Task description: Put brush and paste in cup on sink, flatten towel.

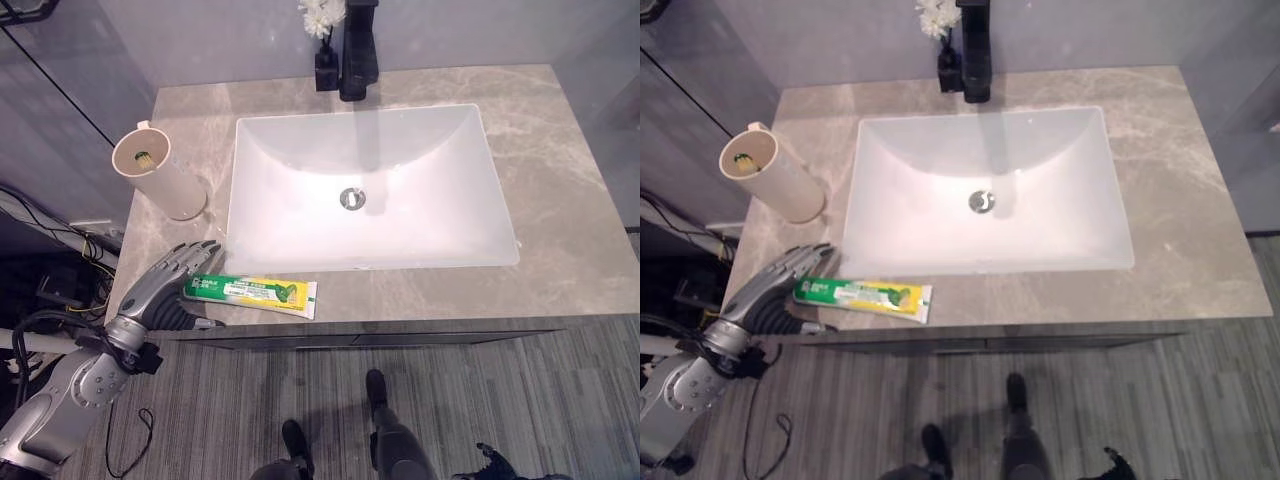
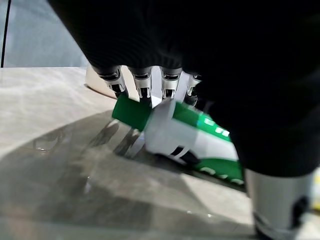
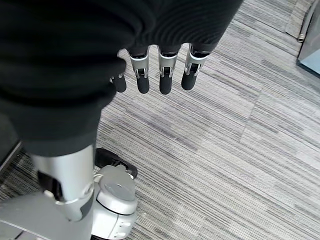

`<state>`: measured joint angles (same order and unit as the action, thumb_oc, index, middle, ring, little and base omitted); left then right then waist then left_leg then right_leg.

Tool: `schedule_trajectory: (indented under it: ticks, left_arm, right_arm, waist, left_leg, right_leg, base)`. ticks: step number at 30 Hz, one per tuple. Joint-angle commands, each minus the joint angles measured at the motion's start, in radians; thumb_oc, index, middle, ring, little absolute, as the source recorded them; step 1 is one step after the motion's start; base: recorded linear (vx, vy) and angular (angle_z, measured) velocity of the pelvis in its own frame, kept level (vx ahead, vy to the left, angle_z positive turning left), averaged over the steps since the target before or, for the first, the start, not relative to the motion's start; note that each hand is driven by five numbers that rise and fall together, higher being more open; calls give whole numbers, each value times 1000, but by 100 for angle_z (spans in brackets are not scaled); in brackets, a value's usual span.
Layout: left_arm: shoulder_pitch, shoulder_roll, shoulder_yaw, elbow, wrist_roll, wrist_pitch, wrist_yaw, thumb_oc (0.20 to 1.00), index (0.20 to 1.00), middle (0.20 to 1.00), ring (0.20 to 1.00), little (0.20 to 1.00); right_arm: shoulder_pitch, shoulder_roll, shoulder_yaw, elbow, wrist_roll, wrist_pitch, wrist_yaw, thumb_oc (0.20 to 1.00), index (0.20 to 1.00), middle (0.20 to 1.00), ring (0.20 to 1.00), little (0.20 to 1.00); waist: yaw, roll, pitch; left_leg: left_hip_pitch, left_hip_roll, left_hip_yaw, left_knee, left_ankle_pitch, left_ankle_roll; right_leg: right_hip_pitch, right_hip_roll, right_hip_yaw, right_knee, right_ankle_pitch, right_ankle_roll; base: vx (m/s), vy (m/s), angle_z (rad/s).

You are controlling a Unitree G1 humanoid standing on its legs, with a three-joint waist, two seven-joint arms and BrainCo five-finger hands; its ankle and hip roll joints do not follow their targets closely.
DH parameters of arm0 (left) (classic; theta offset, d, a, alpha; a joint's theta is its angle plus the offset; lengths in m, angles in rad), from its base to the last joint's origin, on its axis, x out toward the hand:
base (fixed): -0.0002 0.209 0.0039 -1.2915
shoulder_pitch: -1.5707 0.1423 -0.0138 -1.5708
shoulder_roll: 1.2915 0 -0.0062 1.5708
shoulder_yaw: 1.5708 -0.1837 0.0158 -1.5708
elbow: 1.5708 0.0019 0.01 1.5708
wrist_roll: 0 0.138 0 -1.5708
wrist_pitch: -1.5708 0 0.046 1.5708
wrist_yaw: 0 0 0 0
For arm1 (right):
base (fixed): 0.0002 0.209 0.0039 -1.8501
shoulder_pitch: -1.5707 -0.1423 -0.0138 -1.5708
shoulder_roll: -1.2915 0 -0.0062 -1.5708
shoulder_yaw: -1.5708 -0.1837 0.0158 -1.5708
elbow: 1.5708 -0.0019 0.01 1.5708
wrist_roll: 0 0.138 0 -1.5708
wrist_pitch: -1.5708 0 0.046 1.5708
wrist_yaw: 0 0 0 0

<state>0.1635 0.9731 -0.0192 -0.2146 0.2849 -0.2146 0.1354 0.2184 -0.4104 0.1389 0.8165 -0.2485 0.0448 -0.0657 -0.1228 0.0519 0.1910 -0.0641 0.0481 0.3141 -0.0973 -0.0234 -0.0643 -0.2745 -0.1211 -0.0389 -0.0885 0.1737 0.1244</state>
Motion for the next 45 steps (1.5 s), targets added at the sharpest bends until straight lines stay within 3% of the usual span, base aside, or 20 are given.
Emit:
schedule_trajectory:
  ticks: [1,22,23,25,26,28,30,32,36,43,45]
  left_arm:
    - [-70,13,19,13,25,-18,48,1000,1000,1000,1000,1000]
    - [-98,-63,-6,49,-77,23,0,1000,1000,1000,1000,1000]
    - [-97,-64,-7,48,-77,24,-3,928,928,928,928,928]
    - [-102,-65,-13,48,-79,26,-9,918,918,918,918,918]
    - [-104,-65,-19,50,-84,28,-20,1000,1000,1000,1000,1000]
    - [-107,-64,-24,49,-84,29,-27,1000,1000,1000,1000,1000]
    - [-111,-42,-30,43,-56,30,-44,903,903,903,903,903]
    - [-112,-19,-33,40,-32,29,-54,633,633,633,633,633]
    - [-111,13,-38,42,-3,25,-60,536,536,536,536,536]
    - [-105,57,-57,41,34,19,-92,501,501,501,501,501]
    - [-104,69,-61,40,40,18,-98,332,332,332,332,332]
  right_arm:
    - [-23,-16,1,-14,10,-7,-25,1000,1000,1000,1000,1000]
    - [-58,-9,32,-42,15,3,-4,1000,1000,1000,1000,1000]
    - [-59,-9,32,-42,16,3,-4,1000,1000,1000,1000,1000]
    - [-64,-10,32,-40,17,5,-4,1000,1000,1000,1000,1000]
    - [-67,-11,30,-40,18,5,-3,1000,1000,1000,1000,1000]
    - [-67,-11,29,-40,18,6,-2,1000,1000,1000,1000,1000]
    - [-67,-16,25,-47,16,9,0,1000,1000,1000,1000,1000]
    - [-68,-21,23,-56,14,8,2,1000,1000,1000,1000,1000]
    - [-69,-24,22,-64,19,5,1,1000,1000,1000,1000,1000]
    - [-70,-34,13,-56,18,5,2,1000,1000,1000,1000,1000]
    - [-67,-38,7,-54,19,4,2,1000,1000,1000,1000,1000]
  waist:
    - [-13,-18,17]
    - [-16,-50,41]
    - [-16,-51,42]
    - [-16,-52,43]
    - [-15,-51,43]
    - [-14,-51,44]
    - [-13,-49,47]
    - [-12,-48,47]
    - [-12,-48,47]
    - [-13,-37,43]
    - [-13,-33,42]
  left_leg:
    - [34,-33,-37,10,-36,-3]
    - [35,-42,-32,11,-40,3]
    - [35,-42,-34,11,-40,3]
    - [32,-43,-36,11,-39,3]
    - [29,-43,-38,12,-39,3]
    - [27,-44,-39,12,-38,3]
    - [28,-43,-40,13,-39,2]
    - [30,-43,-39,13,-40,2]
    - [35,-42,-33,13,-42,1]
    - [49,-41,-32,12,-46,0]
    - [53,-41,-32,12,-47,0]
  right_leg:
    - [-4,-35,-24,1,11,90]
    - [-6,-42,-5,1,6,84]
    - [-6,-42,-4,1,6,84]
    - [-7,-43,-6,1,6,83]
    - [-8,-44,-5,1,6,83]
    - [-8,-44,-6,1,4,82]
    - [-7,-45,-9,1,3,82]
    - [-5,-44,-9,1,2,82]
    - [-3,-42,-5,1,0,82]
    - [6,-40,1,1,-6,81]
    - [8,-41,1,1,-7,82]
  base:
    - [0,0,0]
    - [13,7,0]
    - [0,0,0]
    - [0,0,0]
    - [0,0,0]
    - [0,0,0]
    - [0,0,0]
    - [0,0,0]
    - [0,0,0]
    - [4,2,-1]
    - [10,5,-4]
